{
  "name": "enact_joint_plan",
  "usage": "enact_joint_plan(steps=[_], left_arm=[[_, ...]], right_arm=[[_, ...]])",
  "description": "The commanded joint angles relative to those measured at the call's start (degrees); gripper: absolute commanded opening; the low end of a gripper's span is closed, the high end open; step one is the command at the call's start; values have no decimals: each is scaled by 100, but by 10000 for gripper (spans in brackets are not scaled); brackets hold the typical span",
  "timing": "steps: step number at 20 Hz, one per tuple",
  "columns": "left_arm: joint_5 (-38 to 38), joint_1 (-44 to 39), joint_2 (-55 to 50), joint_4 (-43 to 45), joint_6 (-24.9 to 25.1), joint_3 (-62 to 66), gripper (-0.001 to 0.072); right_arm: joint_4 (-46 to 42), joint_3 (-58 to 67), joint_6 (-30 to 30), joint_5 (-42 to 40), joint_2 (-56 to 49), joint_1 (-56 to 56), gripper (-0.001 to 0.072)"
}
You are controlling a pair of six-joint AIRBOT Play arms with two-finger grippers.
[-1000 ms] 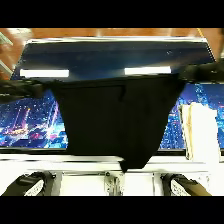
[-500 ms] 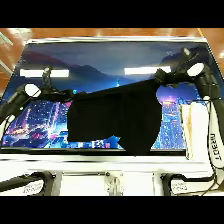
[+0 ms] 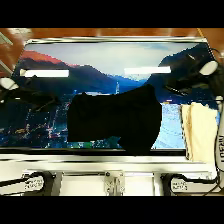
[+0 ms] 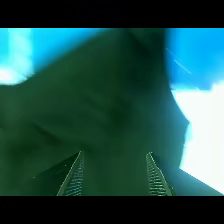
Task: Fold the shirts.
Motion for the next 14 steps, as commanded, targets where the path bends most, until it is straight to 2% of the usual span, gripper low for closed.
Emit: enact_joint_plan(steps=[1, 3, 4, 5, 8, 14], left_arm=[[-1113, 809, 479, 13, 505, -520, 529], [-800, 901, 903, -13, 717, -1567, 553], [-590, 898, 1027, -94, 782, -2050, 585], [-369, 898, 1093, -293, 811, -2509, 637], [114, 798, 1084, -1130, 1233, -3434, 673], [935, 85, 975, -1464, 1202, -3866, 668]], right_arm=[[-660, -643, -306, 1738, 474, -859, 515], [-396, -1657, -328, 1534, 846, -1303, 517], [-249, -2118, -350, 1390, 988, -1458, 608], [-59, -2535, -367, 1266, 1086, -1578, 636], [337, -3150, -481, 1049, 1137, -1600, 636], [619, -3235, -474, 664, 1137, -1578, 636]])
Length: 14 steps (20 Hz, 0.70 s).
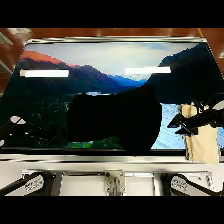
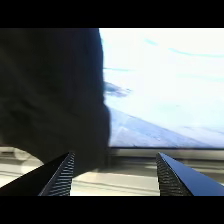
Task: Fold the shirts.
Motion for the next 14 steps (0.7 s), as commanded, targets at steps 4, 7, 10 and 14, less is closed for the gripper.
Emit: enact_joint_plan(steps=[4, 7, 10, 14], left_arm=[[1021, -595, -72, -369, -247, -221, 307], [1141, -636, -68, -369, -321, -219, 42], [1001, -636, -46, -369, -146, -219, 43], [953, -636, 31, -367, -24, -216, 43]], right_arm=[[157, -127, 0, -249, 20, -26, 636], [494, -531, 87, -748, 20, -22, 636], [732, -942, 79, -1279, 15, -22, 636], [1298, -1246, -186, -1703, 15, -22, 636]])
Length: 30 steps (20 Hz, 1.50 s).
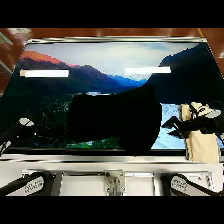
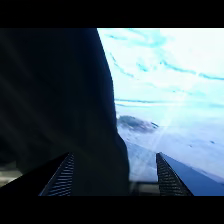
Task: Fold the shirts.
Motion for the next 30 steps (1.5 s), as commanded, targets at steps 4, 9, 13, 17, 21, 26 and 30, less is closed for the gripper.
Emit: enact_joint_plan(steps=[4, 9, 13, 17, 21, 26, 30], left_arm=[[-15, -9, 116, 2, 98, 59, 42], [-66, -11, 136, 0, 94, 398, 42], [-127, -9, 140, 7, 105, 782, 42], [-240, -11, 675, 610, -37, 1921, 38], [-579, -9, 1784, 1530, -15, 4568, 41], [-111, -9, 2704, 1508, -37, 7552, 42], [-70, -9, 3320, 1862, -35, 8065, 42]], right_arm=[[463, -334, -153, -667, 0, 85, 630], [459, -334, 236, -1342, -358, 994, 623], [645, -291, 120, -1272, -468, 1283, 56], [691, 516, -614, -621, 343, 1259, 56], [682, 2750, -1060, -957, 2002, 1259, 57], [-442, 5025, -852, -2011, 3746, 1261, 57], [-1167, 5193, -352, -1657, 4570, 1261, 57]])
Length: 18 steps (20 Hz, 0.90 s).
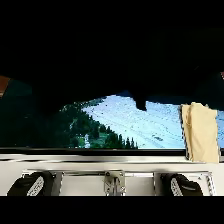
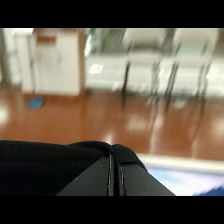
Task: Fold the shirts.
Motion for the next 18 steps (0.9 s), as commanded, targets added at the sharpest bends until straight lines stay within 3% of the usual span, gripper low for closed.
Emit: enact_joint_plan(steps=[1, 5, 8, 13, 15, 18], left_arm=[[-223, 4, 509, 433, -9, 588, 42], [-1585, 4, 487, 1115, -9, 546, 42], [-1939, 4, 474, 1432, -11, -31, 42], [-1875, 4, 339, 1427, -9, -2159, 42], [-1657, 4, 90, 1427, -11, -3080, 42], [-944, 2, -704, 1329, -55, -3923, 42]], right_arm=[[-710, 350, 352, 293, 704, 4, 57], [-1217, 350, 442, 1373, 704, 7, 58], [-1611, 345, 446, 2199, 374, 7, 58], [-1692, 20, 535, 3099, -962, 7, 58], [-1690, -396, 793, 3014, -1681, 7, 57], [-1502, -846, 1034, 2240, -2966, 146, 57]])
